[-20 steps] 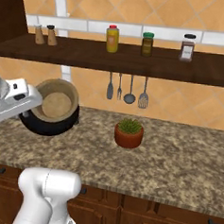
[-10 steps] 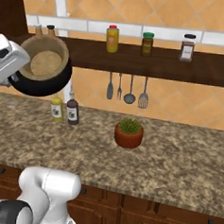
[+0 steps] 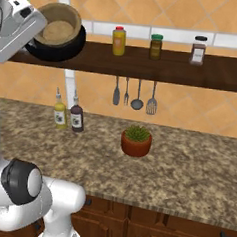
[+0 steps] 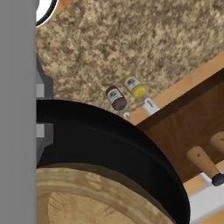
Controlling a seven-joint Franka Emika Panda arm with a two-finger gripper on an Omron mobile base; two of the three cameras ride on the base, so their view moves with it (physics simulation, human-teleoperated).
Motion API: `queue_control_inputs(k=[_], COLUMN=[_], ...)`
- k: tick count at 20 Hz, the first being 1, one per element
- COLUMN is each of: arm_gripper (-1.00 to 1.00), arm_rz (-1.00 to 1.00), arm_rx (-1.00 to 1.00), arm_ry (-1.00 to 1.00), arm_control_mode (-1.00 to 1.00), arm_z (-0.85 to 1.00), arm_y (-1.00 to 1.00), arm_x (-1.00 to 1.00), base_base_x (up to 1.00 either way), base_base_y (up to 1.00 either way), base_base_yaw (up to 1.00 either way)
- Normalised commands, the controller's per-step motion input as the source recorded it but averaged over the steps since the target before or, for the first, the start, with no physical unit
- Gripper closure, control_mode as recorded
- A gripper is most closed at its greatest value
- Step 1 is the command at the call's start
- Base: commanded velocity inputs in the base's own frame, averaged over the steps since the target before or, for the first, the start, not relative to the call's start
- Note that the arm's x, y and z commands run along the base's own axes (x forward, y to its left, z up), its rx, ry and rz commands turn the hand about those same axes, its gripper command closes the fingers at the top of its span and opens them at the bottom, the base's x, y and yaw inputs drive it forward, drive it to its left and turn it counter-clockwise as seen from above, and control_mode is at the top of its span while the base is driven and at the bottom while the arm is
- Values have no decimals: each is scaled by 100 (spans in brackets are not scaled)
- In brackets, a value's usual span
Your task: Pick up the bowls on the counter and stack them on top of one another in the open cabinet. Place the smaller bowl on top of the larger bowl.
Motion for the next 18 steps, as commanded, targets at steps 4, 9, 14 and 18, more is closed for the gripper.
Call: queue_control_inputs(k=[4, 9, 14, 18], arm_gripper=[100, 100, 100, 100], arm_rz=[22, 21, 19, 14], arm_rx=[-8, -13, -14, -11], arm_ry=[3, 0, 0, 0], arm_control_mode=[-100, -100, -100, -100], arm_z=[-25, -55, -57, -24], arm_y=[-7, -12, -21, -23], arm_x=[100, 100, 97, 86], base_base_x=[0, 0, 0, 0], base_base_y=[0, 0, 0, 0], base_base_yaw=[0, 0, 0, 0])
